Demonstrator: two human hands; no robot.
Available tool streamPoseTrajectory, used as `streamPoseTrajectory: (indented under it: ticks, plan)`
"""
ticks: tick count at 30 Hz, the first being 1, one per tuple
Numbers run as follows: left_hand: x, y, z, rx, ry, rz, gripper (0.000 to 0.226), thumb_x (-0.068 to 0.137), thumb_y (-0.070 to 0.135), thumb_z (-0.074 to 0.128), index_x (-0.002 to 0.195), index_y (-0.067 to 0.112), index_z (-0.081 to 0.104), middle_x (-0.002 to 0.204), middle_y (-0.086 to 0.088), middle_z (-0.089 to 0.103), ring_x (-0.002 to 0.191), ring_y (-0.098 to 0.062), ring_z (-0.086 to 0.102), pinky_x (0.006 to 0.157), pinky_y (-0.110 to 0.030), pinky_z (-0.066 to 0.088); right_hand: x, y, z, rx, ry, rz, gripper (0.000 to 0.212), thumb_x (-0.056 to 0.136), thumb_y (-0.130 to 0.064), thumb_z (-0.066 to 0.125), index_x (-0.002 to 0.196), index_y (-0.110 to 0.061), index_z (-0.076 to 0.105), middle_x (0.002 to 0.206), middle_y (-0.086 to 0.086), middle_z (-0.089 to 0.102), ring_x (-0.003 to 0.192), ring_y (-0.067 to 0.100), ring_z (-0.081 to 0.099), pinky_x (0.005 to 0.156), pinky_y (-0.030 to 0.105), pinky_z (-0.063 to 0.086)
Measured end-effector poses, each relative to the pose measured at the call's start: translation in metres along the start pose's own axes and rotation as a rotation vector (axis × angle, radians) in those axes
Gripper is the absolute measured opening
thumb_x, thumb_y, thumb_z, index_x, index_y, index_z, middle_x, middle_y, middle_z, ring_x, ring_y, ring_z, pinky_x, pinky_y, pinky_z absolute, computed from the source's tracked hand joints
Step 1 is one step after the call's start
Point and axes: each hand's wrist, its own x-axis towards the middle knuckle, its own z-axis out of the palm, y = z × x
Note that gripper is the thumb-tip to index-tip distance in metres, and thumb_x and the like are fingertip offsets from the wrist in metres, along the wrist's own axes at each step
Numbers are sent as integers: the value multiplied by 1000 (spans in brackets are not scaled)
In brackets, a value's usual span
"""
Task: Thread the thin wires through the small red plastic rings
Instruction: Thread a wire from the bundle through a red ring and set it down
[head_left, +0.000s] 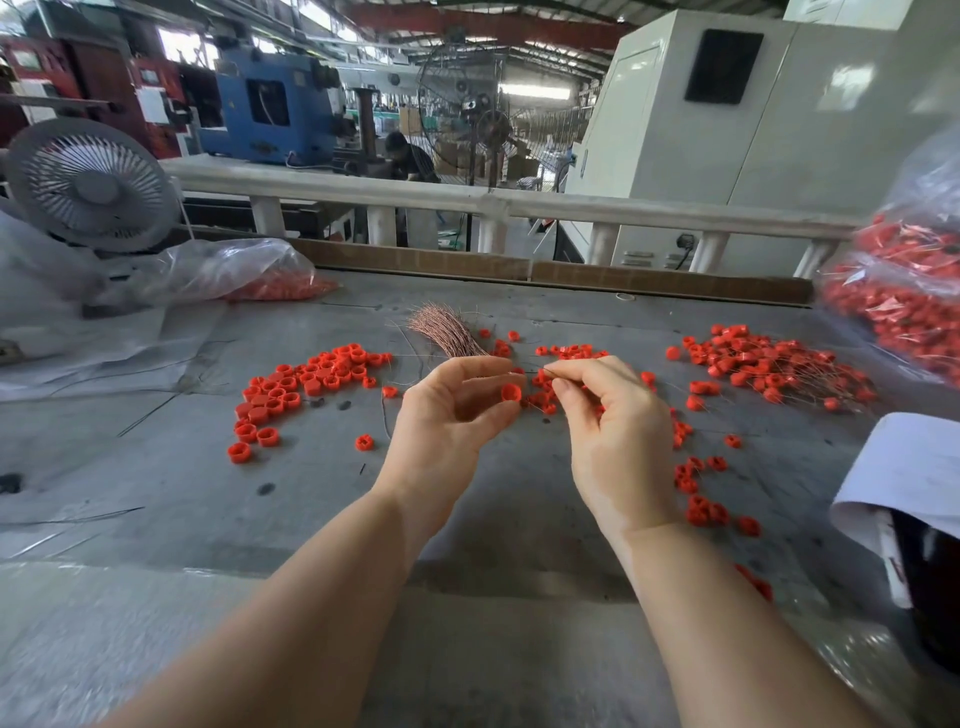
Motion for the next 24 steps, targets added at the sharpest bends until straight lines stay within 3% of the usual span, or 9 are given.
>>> streamPoseTrajectory:
  ticks: [14, 21, 24]
  plan:
    - [0, 1, 0, 14, 12, 31, 30, 78, -13, 63, 90, 15, 65, 81, 7, 73, 81, -3, 67, 72, -11, 49, 0, 0, -1, 2, -15, 48, 18, 85, -1, 62, 96, -9, 72, 89, 2, 68, 84, 17, 63, 77, 23, 47]
    - [0, 3, 0, -32, 34, -9, 24, 79, -11, 62, 86, 11, 68, 77, 2, 71, 70, -7, 65, 69, -20, 56, -2, -2, 0, 9, -59, 61, 15, 82, 0, 65, 90, -9, 74, 81, 3, 66, 76, 22, 62, 70, 36, 50]
    - [0, 4, 0, -21, 40, -2, 25, 78, -12, 63, 87, 11, 68, 80, -1, 71, 75, -10, 67, 71, -19, 55, -2, -2, -1, 1, -80, 57, 14, 82, -2, 65, 89, -10, 75, 80, 2, 66, 75, 21, 62, 69, 38, 51]
